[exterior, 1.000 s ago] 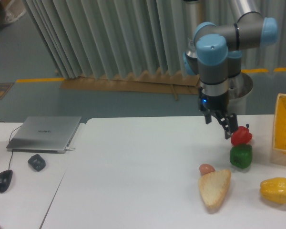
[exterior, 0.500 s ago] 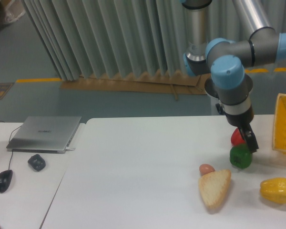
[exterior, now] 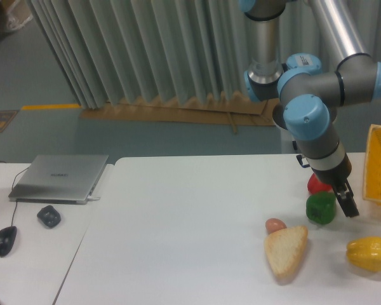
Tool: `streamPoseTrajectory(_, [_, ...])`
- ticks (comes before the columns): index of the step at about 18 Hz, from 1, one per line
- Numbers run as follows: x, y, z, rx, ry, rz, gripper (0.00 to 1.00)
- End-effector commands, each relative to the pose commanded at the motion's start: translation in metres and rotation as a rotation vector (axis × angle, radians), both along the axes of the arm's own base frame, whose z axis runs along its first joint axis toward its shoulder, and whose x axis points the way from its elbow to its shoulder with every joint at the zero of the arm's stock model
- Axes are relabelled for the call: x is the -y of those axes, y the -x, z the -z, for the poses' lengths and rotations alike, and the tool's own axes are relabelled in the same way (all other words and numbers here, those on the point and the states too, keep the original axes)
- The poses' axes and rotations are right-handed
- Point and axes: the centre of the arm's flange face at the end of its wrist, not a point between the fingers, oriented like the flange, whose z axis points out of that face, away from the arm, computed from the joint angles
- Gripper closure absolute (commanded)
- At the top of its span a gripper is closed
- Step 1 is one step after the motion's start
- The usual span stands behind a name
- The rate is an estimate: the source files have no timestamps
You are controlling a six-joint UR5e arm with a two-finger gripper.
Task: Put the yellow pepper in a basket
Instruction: 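Move the open gripper over and down onto the yellow bell pepper, then close the gripper around the yellow bell pepper's stem end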
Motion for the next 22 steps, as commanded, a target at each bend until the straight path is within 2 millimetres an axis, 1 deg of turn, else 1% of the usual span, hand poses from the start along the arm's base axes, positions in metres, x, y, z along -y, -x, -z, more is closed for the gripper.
streamPoseTrajectory(2, [0.001, 0.012, 0.005, -0.017, -0.018, -0.011, 0.0])
streamPoseTrajectory(5, [0.001, 0.019, 0.02, -0.006, -0.006, -0.02, 0.0])
streamPoseTrajectory(7, [0.002, 0.029, 0.027, -0.016, -0.014, -0.03, 0.0])
streamPoseTrajectory(8, [0.0, 0.031, 0.036, -0.008, -0.005, -0.027, 0.0])
streamPoseTrajectory(12, [-0.008, 0.04, 0.054, -0.013, -0.01, -0.025, 0.0])
streamPoseTrajectory(16, [-0.013, 0.044, 0.063, -0.018, -0.013, -0.022, 0.0])
streamPoseTrajectory(19, [-0.014, 0.046, 0.06, -0.022, -0.014, -0.011, 0.0])
streamPoseTrajectory(22, [-0.015, 0.048, 0.064, -0.017, -0.001, 0.007, 0.0])
